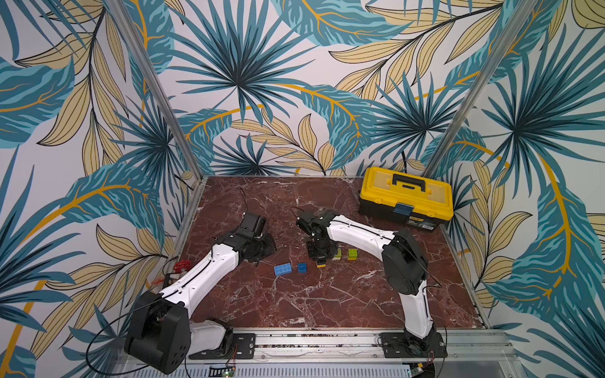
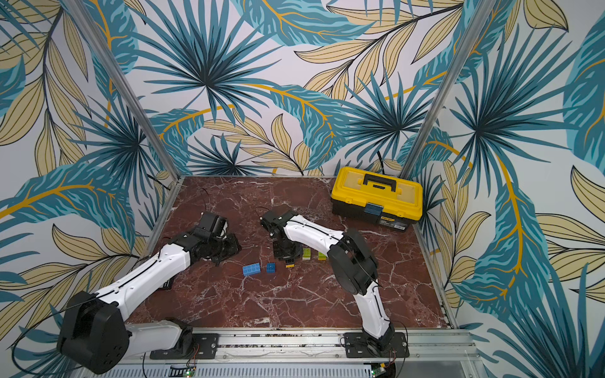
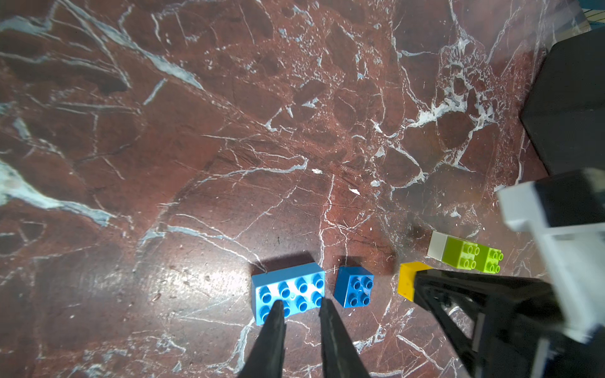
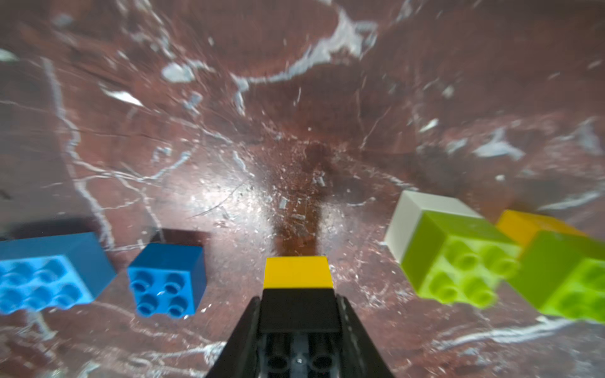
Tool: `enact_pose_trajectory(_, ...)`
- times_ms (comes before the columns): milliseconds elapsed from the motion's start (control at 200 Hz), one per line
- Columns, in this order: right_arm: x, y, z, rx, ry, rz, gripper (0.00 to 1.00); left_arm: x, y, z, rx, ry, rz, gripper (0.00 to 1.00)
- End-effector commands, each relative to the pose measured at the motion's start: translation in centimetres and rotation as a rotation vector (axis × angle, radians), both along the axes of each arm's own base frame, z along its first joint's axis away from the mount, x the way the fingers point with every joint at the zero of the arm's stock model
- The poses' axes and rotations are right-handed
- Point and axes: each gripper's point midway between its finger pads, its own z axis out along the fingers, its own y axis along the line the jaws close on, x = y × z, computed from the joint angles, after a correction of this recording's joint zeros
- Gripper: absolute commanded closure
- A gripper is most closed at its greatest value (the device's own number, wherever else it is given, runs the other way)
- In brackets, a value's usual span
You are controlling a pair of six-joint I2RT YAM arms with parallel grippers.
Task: Assemble the number 4 with lego
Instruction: Place the lego brick at the center of the board, then pick up the lego brick from the center of the board.
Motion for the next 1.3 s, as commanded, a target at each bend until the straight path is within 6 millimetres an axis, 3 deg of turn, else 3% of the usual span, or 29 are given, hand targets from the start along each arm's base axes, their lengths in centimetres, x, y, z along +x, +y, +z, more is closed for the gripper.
enact_pose_trajectory(0,-0.1,0.2,-2.1,-0.001,-0.011,-0.028,0.78,-0.2,-0.1,-0.6,0.001,0.009,-0.009,0.77)
enact_pose_trajectory(80,-0.9,0.3,-2.7,-0.043,-0.028,-0.003,0.78,-0.2,-0.1,-0.7,0.002,0.011,-0.011,0.77)
enact_pose_trajectory(280,-3.4,-1.7,-7.4,-0.139,0.06,-0.028,0.78,-0.8,0.2,-1.6,0.01,0.029,-0.001,0.77)
enact_pose_trajectory(401,-4.6,-2.7,-8.4,-0.164,0.082,-0.039,0.78,-1.8,0.6,-3.0,0.016,0.065,0.012,0.78)
enact_pose_trajectory(496,-4.9,-3.0,-8.6,-0.168,0.082,-0.04,0.78,-2.9,0.9,-4.2,0.017,0.106,0.022,0.88)
enact_pose_trajectory(691,-4.2,-2.4,-7.3,-0.142,0.048,-0.031,0.77,-5.0,1.7,-6.9,0.035,0.183,0.041,0.96)
enact_pose_trajectory(801,-3.6,-2.1,-6.7,-0.131,0.028,-0.027,0.69,-5.1,2.0,-7.7,0.039,0.203,0.05,0.97)
enact_pose_trajectory(1031,-1.8,0.3,-2.0,-0.029,-0.051,0.007,0.46,-4.3,1.8,-6.4,0.035,0.17,0.045,0.98)
enact_pose_trajectory(1151,-1.4,0.9,-0.5,0.0,-0.07,0.015,0.34,-4.1,2.0,-5.5,0.046,0.147,0.043,0.97)
enact_pose_trajectory(1297,-1.3,1.1,0.9,0.025,-0.089,0.012,0.31,-4.3,2.3,-5.7,0.065,0.152,0.037,0.94)
